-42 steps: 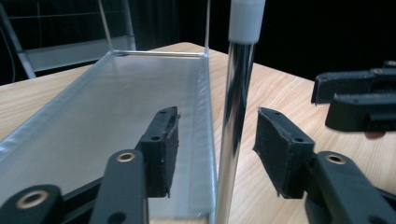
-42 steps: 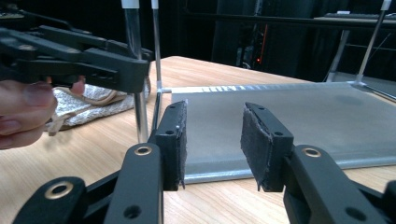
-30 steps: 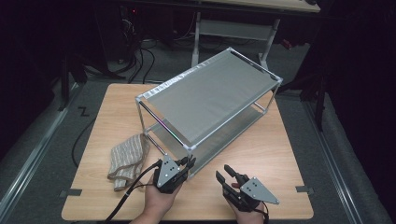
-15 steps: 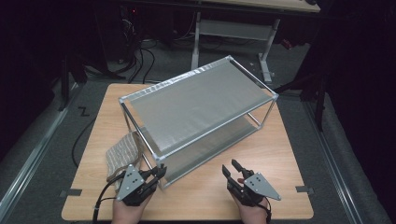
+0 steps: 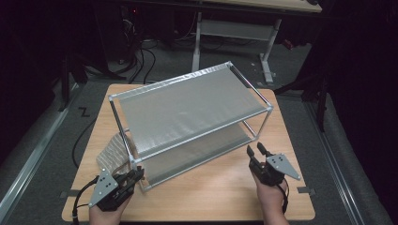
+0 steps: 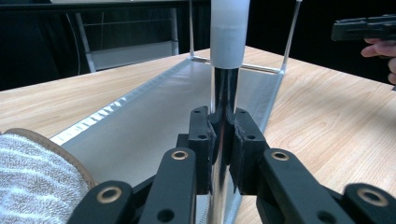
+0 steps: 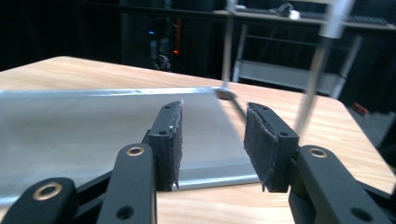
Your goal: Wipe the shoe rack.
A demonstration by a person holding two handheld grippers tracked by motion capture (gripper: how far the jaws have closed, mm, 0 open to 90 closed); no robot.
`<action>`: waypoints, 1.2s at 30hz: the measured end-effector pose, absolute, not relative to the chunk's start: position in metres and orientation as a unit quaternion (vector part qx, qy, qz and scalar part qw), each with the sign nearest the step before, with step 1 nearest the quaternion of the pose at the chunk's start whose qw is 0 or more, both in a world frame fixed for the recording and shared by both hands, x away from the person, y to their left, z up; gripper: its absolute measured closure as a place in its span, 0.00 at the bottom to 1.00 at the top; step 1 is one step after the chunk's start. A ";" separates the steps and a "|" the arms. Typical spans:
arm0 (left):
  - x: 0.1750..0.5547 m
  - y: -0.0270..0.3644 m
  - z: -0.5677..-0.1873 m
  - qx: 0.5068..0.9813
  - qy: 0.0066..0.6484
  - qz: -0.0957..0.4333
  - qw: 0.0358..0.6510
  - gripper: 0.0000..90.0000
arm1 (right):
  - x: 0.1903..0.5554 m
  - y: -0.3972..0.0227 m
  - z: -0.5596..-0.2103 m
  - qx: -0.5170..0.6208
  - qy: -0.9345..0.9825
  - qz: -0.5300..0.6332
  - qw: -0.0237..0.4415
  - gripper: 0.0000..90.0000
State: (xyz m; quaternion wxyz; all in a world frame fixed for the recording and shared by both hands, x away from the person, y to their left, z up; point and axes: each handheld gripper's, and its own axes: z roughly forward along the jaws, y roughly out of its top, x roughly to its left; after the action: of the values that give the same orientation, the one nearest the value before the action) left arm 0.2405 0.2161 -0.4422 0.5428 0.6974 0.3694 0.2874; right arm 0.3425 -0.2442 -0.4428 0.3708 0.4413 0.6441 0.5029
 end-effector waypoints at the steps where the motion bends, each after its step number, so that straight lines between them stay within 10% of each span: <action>1: 0.241 0.216 -0.442 0.698 0.370 0.287 0.542 0.89 | 0.349 -0.248 -0.442 0.449 0.641 0.497 0.375 0.64; 21: 0.242 0.216 -0.441 0.696 0.378 0.288 0.538 0.89 | 0.450 -0.278 -0.440 0.513 0.615 0.451 0.394 0.70; 36: 0.245 0.220 -0.442 0.690 0.388 0.295 0.535 0.89 | 0.439 -0.277 -0.440 0.506 0.614 0.453 0.402 0.90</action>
State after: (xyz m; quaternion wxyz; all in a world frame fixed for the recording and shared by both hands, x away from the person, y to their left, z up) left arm 0.2448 0.2201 -0.4417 0.5355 0.6896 0.3882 0.2949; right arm 0.4389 -0.2769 -0.4398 0.4018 0.5061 0.6143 0.4529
